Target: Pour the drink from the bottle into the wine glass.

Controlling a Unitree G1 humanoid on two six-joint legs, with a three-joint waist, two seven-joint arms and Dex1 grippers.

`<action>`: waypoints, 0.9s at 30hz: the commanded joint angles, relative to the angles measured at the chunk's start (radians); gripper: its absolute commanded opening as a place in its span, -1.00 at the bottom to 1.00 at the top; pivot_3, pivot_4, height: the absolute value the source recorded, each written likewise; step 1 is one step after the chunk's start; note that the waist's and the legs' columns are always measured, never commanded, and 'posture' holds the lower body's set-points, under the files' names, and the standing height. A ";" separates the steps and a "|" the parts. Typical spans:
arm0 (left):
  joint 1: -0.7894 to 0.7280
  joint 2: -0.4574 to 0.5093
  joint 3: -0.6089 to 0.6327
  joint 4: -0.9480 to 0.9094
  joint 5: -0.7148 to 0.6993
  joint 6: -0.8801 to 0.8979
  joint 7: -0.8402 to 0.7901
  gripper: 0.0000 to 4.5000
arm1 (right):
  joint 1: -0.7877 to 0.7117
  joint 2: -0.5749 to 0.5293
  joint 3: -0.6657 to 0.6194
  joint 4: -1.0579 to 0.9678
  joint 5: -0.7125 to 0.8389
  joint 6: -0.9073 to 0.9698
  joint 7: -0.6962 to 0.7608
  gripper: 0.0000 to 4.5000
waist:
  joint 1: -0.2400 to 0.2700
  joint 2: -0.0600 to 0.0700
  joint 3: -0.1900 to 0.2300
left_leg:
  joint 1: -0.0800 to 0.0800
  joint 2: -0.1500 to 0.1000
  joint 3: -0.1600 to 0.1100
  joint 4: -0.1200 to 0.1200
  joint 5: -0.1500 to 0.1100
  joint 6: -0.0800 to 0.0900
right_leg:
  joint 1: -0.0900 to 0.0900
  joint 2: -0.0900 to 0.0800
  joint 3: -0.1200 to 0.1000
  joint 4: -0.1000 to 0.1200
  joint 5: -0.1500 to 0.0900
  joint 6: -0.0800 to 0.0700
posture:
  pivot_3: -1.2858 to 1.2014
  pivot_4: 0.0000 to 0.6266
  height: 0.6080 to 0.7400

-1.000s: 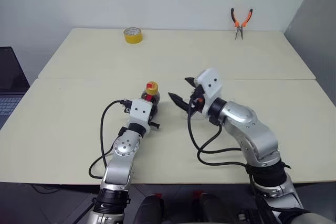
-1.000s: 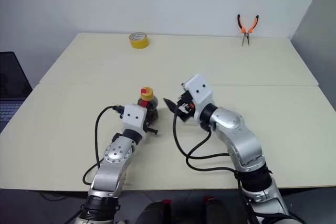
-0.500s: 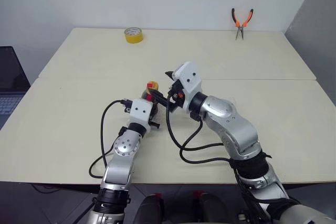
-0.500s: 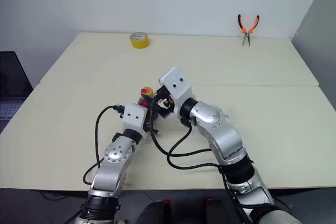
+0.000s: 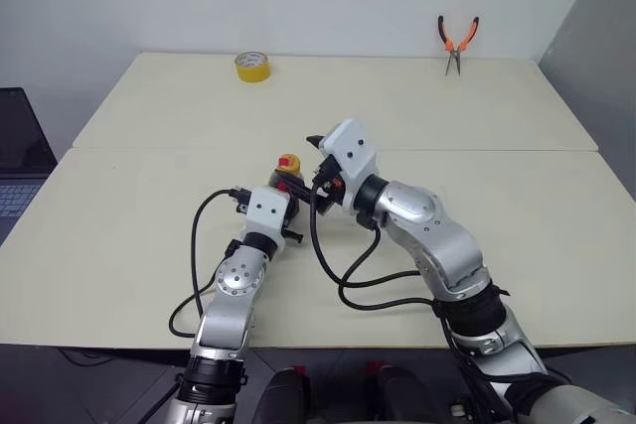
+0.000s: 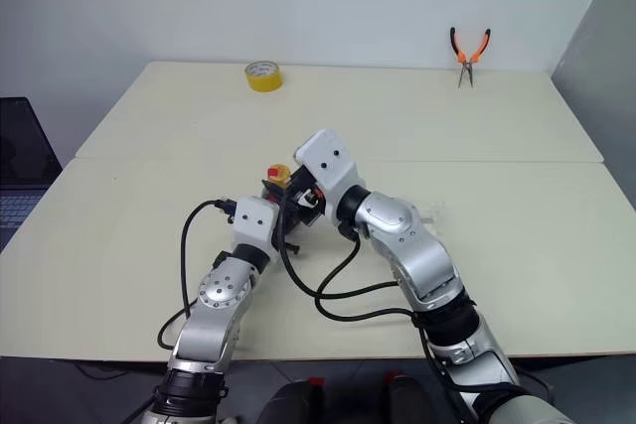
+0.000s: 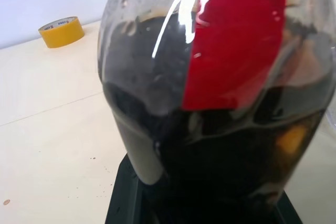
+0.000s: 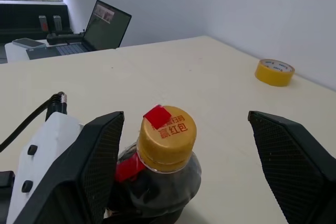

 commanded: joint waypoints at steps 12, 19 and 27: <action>-0.022 0.004 0.003 -0.039 -0.005 -0.030 0.003 -0.69 | 0.006 -0.025 -0.066 -0.011 -0.026 -0.015 -0.032 0.79 | 0.000 0.000 0.000 | 0.000 0.000 0.000 0.000 0.000 0.000 | 0.000 0.000 0.000 0.000 0.000 0.000 | 0.03 -0.52 1.00; -0.022 0.007 0.003 -0.033 -0.008 -0.035 0.007 -0.69 | 0.059 -0.073 -0.086 -0.059 -0.018 0.007 -0.021 0.79 | 0.000 0.000 0.000 | 0.000 0.000 0.000 0.000 0.000 0.000 | 0.000 0.000 0.000 0.000 0.000 0.000 | 0.03 -0.52 1.00; -0.021 0.007 0.005 -0.031 -0.008 -0.038 0.004 -0.69 | 0.089 -0.102 -0.112 -0.103 -0.001 0.036 -0.028 0.79 | -0.002 0.000 0.000 | 0.000 0.000 0.000 -0.001 0.000 0.000 | 0.000 0.000 0.000 0.000 0.000 0.000 | 0.03 -0.52 1.00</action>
